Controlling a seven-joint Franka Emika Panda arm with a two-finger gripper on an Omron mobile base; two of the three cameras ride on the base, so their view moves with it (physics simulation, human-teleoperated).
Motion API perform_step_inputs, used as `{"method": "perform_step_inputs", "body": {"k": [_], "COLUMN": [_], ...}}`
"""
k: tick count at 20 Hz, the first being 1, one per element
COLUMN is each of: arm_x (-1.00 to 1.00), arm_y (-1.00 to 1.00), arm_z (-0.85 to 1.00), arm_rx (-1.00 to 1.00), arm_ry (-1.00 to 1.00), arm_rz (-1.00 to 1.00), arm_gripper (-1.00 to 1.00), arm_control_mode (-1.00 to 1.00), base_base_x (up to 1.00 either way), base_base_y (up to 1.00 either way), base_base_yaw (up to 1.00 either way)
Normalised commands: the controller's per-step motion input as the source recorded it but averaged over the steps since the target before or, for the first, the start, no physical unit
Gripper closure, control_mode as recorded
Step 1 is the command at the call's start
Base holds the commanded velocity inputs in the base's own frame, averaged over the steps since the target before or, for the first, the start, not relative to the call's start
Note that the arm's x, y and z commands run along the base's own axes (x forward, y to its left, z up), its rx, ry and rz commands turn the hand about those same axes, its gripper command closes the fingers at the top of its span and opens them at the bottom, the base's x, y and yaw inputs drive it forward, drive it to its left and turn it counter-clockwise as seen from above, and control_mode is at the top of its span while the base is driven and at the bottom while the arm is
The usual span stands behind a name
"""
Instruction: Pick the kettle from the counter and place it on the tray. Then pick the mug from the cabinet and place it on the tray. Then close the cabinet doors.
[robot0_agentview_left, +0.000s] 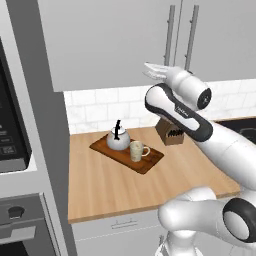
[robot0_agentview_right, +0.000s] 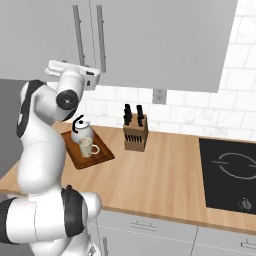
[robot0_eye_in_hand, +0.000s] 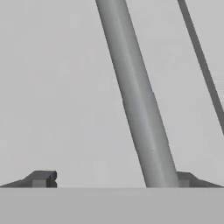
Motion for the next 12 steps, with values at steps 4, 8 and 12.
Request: {"method": "perform_step_inputs", "body": {"k": [4, 8, 12], "arm_x": [0.74, 0.71, 0.66], "arm_y": [0.23, 0.23, 0.27], "arm_z": [-0.12, -0.14, -0.14], "arm_rx": [0.22, 0.19, 0.15], "arm_ry": [-0.04, -0.01, 0.0], "arm_rz": [0.08, 0.08, 0.08], "arm_gripper": [-1.0, -1.0, -1.0], "arm_control_mode": [-1.0, -1.0, -1.0], "base_base_x": [0.0, 0.0, 0.0], "base_base_y": [0.0, 0.0, 0.0], "base_base_yaw": [0.0, 0.0, 0.0]}}
